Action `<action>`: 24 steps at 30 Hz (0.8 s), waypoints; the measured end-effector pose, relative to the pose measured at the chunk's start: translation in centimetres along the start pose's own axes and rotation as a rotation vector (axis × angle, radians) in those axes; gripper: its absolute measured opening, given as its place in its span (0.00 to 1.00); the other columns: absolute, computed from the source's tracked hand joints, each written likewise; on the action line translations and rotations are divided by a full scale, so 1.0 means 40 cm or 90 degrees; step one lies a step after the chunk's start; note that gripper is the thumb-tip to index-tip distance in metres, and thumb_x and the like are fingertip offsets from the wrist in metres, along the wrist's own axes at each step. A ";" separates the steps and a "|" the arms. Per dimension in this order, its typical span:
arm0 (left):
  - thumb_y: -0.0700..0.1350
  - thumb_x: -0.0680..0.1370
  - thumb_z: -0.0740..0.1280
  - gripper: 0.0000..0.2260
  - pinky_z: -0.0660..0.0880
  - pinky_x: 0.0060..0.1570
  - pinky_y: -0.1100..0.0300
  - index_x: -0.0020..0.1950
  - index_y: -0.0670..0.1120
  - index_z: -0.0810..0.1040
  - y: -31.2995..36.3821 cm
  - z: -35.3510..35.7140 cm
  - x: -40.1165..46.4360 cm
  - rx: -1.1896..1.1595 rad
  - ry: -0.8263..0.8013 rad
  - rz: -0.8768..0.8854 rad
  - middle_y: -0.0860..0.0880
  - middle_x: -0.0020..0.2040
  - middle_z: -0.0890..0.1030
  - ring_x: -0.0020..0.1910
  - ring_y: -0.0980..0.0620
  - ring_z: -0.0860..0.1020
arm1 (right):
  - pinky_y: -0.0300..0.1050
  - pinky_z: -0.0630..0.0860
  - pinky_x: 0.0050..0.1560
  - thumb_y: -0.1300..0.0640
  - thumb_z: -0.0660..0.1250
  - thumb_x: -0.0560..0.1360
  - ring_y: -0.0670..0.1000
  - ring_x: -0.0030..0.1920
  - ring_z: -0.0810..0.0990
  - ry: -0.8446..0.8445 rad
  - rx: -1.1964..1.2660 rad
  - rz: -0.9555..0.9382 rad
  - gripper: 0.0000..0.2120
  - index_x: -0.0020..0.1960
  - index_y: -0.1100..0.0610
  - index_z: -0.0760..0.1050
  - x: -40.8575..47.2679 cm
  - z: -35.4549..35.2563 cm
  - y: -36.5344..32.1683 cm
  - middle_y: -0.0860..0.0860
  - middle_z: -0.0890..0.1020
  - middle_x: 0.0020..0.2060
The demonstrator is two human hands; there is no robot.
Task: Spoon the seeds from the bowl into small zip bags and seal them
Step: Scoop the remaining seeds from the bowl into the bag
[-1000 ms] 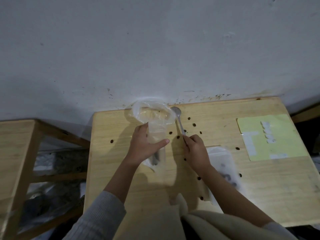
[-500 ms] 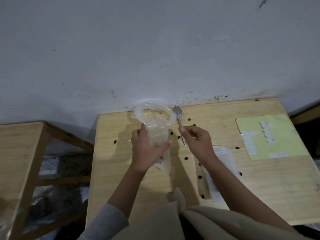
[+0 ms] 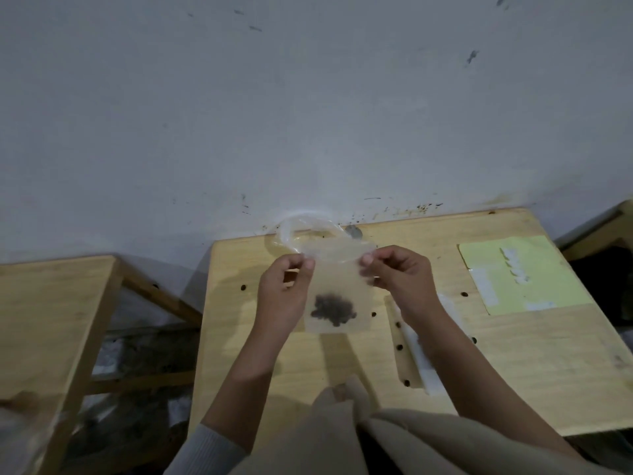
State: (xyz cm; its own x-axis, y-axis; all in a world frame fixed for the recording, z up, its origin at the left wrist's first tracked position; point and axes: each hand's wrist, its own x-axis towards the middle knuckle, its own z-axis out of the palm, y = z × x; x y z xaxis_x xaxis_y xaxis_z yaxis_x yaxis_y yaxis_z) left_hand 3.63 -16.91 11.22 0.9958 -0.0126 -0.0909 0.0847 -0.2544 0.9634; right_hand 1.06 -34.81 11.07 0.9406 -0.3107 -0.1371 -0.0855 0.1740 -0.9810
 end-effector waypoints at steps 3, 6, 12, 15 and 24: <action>0.43 0.77 0.68 0.03 0.76 0.45 0.61 0.44 0.49 0.80 0.013 -0.005 -0.006 -0.062 0.005 0.009 0.51 0.42 0.82 0.42 0.56 0.79 | 0.43 0.78 0.34 0.68 0.70 0.71 0.49 0.33 0.81 0.012 -0.012 -0.046 0.08 0.37 0.58 0.79 -0.019 -0.005 -0.017 0.51 0.84 0.32; 0.42 0.76 0.69 0.04 0.74 0.43 0.64 0.42 0.50 0.79 0.020 -0.003 -0.018 -0.075 0.001 0.055 0.53 0.40 0.81 0.39 0.59 0.77 | 0.42 0.79 0.35 0.69 0.68 0.72 0.49 0.33 0.81 0.030 0.002 -0.084 0.08 0.37 0.60 0.78 -0.036 -0.002 -0.030 0.50 0.83 0.31; 0.38 0.78 0.66 0.07 0.70 0.36 0.71 0.41 0.47 0.75 0.050 0.001 -0.057 -0.095 0.012 0.131 0.54 0.36 0.77 0.34 0.62 0.73 | 0.47 0.79 0.39 0.65 0.68 0.73 0.50 0.34 0.76 0.039 0.024 -0.128 0.10 0.35 0.55 0.77 -0.075 0.024 -0.046 0.50 0.79 0.30; 0.36 0.78 0.65 0.08 0.70 0.38 0.70 0.41 0.46 0.74 0.061 -0.005 -0.066 -0.121 0.013 0.156 0.52 0.36 0.76 0.35 0.60 0.72 | 0.46 0.81 0.38 0.67 0.65 0.76 0.48 0.35 0.78 0.036 0.044 -0.120 0.09 0.38 0.58 0.77 -0.096 0.029 -0.051 0.50 0.79 0.32; 0.38 0.78 0.65 0.07 0.71 0.38 0.68 0.41 0.45 0.75 0.069 -0.001 -0.112 -0.166 0.007 0.115 0.52 0.34 0.76 0.33 0.60 0.73 | 0.39 0.79 0.37 0.68 0.69 0.72 0.46 0.36 0.82 0.015 -0.017 -0.135 0.07 0.40 0.58 0.80 -0.134 0.047 -0.068 0.46 0.83 0.31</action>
State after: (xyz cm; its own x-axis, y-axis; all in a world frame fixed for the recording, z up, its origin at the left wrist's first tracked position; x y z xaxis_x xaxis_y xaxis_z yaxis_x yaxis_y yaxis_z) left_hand -0.58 -17.51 14.30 0.9957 -0.0238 0.0895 -0.0894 0.0068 0.9960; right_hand -3.13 -31.87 14.72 0.9304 -0.3596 0.0703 0.1048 0.0771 -0.9915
